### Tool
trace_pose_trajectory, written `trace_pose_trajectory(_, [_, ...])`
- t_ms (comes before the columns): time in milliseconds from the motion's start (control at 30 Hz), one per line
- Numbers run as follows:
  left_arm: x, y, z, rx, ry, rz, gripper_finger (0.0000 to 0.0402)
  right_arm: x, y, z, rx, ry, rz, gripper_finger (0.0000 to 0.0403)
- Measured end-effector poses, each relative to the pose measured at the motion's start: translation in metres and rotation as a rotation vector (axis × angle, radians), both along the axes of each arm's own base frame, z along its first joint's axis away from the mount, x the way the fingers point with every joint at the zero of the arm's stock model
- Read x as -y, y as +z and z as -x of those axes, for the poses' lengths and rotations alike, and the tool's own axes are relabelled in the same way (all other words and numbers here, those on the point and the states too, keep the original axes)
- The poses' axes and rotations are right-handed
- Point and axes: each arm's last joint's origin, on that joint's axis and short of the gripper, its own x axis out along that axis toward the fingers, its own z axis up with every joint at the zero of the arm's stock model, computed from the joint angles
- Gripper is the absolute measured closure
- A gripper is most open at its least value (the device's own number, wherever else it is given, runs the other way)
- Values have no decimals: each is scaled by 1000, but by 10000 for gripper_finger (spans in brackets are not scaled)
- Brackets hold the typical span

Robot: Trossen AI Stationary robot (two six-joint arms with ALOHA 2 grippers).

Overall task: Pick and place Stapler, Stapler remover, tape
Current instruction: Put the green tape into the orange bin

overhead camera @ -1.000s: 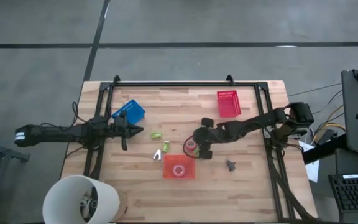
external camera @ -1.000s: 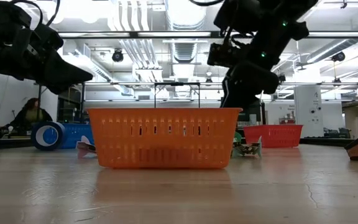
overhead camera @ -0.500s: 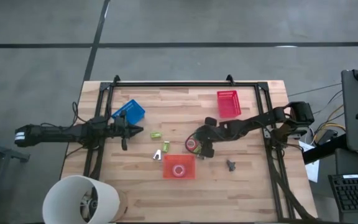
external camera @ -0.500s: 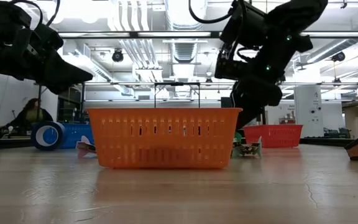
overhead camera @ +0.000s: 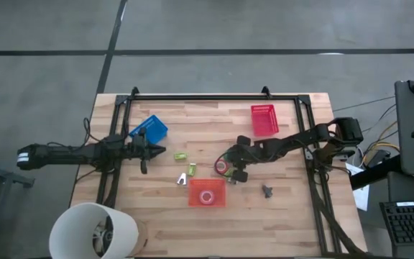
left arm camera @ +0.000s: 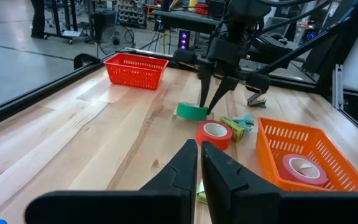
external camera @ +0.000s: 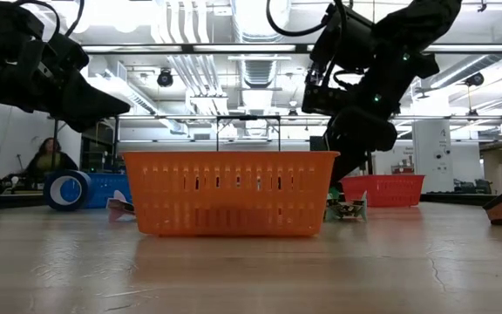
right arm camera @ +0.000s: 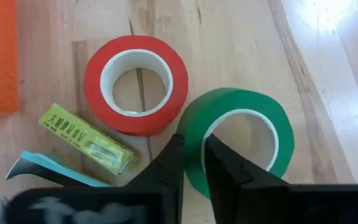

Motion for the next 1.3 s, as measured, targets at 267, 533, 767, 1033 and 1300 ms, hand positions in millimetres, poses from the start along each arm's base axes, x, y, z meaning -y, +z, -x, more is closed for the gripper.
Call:
trace_pose_trajectory(267, [0, 0, 0, 0, 0, 0, 378, 0, 0, 0, 0, 11, 8, 363])
trace_pose_trajectory(533, [0, 0, 0, 0, 1, 0, 378, -8, 32, -6, 115, 16, -7, 369])
trace_pose_trajectory(767, [0, 0, 0, -1, 1, 0, 376, -48, 70, -18, 288, 194, -97, 366])
trace_pose_trajectory(1033, [0, 0, 0, 0, 0, 0, 376, -98, 72, -35, 306, 370, -96, 365])
trace_pose_trajectory(1300, [0, 0, 0, -1, 0, 0, 378, -115, 54, -60, 200, 414, -69, 365])
